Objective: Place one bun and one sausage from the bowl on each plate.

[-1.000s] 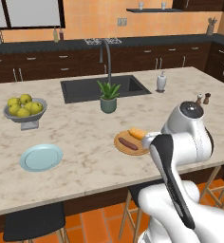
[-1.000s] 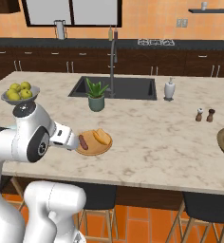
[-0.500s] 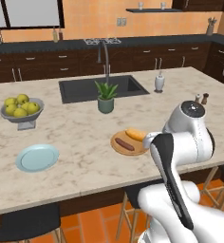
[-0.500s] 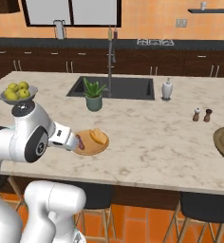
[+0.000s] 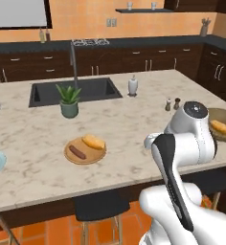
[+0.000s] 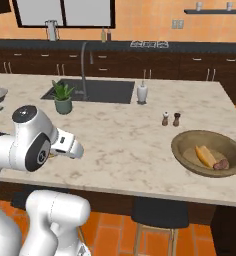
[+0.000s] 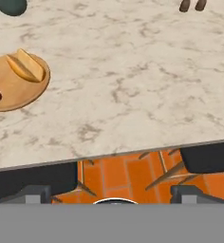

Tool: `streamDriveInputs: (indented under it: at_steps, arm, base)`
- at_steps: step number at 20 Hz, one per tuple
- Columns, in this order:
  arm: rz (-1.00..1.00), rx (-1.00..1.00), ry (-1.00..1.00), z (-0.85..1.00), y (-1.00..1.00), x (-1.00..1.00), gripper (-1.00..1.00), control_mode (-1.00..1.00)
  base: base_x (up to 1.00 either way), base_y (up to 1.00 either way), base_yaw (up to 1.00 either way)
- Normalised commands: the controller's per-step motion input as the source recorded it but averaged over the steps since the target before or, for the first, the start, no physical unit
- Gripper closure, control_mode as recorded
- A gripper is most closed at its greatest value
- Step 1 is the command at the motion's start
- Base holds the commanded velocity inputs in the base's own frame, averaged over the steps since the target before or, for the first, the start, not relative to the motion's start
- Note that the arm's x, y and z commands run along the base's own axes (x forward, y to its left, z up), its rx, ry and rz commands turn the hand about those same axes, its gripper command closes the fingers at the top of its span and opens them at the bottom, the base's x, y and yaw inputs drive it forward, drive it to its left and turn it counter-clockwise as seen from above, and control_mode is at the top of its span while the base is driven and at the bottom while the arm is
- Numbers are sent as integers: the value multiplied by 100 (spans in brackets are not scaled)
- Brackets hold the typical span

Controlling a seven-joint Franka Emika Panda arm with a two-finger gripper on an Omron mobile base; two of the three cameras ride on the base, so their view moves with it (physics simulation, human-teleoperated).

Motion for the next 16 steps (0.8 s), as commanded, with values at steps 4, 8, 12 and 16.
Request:
streamDriveInputs:
  at_steps: [4,8,12,16]
  arm:
    - [0,0,0,0,0,0,-100,100]
    - [0,0,0,0,0,0,-100,100]
    - [0,0,0,0,0,0,-100,100]
    - [0,0,0,0,0,0,-100,100]
  base:
    - [0,-100,0]
    - [5,-100,0]
    - [18,-98,0]
    - [27,-84,0]
